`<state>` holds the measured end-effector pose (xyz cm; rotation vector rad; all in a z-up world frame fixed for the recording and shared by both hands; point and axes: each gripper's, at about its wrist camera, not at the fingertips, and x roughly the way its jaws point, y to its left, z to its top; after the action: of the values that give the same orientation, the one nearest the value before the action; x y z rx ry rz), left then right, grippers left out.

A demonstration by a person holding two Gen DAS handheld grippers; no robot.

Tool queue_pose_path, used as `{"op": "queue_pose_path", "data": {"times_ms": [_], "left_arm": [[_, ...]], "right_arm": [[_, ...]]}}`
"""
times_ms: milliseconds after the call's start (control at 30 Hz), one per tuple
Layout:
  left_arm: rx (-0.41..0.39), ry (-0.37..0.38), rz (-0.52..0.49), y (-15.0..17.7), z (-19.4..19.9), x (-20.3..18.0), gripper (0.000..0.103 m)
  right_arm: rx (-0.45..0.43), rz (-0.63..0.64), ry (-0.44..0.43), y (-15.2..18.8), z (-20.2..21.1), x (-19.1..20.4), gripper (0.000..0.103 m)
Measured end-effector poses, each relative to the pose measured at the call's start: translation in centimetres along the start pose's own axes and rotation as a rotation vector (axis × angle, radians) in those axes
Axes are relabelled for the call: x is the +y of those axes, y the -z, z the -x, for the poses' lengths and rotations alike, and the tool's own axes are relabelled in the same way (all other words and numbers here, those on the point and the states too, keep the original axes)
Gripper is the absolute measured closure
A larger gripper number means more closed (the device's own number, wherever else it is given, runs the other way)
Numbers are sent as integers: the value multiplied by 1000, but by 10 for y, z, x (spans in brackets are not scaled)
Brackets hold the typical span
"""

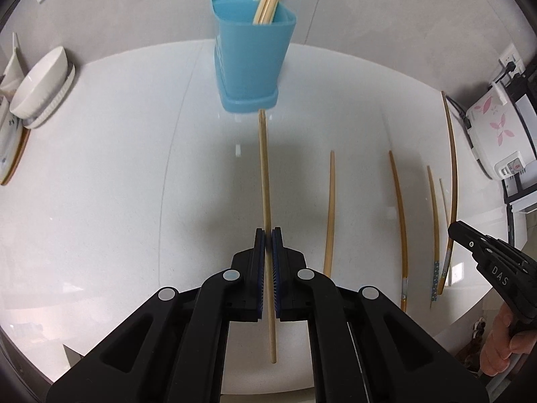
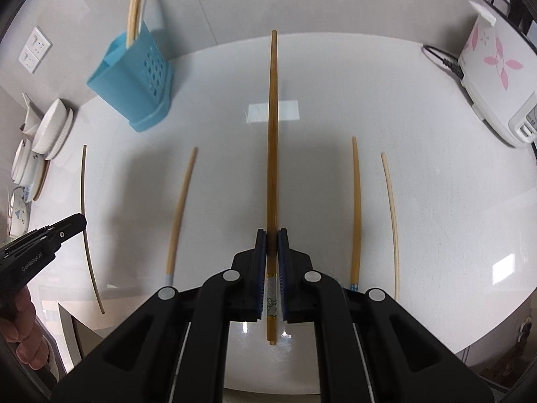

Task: Organize utensils
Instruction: 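Lift both held chopsticks and carry them over the blue utensil holder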

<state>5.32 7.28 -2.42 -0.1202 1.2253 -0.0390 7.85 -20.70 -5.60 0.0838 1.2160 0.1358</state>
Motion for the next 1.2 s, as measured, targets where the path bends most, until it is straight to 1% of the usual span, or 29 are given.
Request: {"op": "queue_pose_path", "data": {"times_ms": [100,200,333,467,633,800,933,1200], "left_arm": [[-34,1,2,-7,1,-10,100],[-78,-2,4,-17,15,-5,100],[-126,-2,7,-31,25,-12,100],[-171,-6,12,-46,38,-11,100],[-224,-19,10,-66,41,-20,100],[-267,-4,12,-88,47,-19,100],[-305,29,11,-104,53,-17,100],[-401,33,-10,-138,65,-14,100]], "right_arm": [[-48,15,-23,-9,9,4,97],[-82,30,-41,-18,16,8,97],[-133,50,-64,-32,29,17,97],[-180,71,-88,-46,39,27,97],[-230,95,-115,-67,49,41,97],[-278,110,-135,-88,56,54,97],[-304,118,-145,-102,56,63,97],[-322,137,-172,-126,48,81,97]]}}
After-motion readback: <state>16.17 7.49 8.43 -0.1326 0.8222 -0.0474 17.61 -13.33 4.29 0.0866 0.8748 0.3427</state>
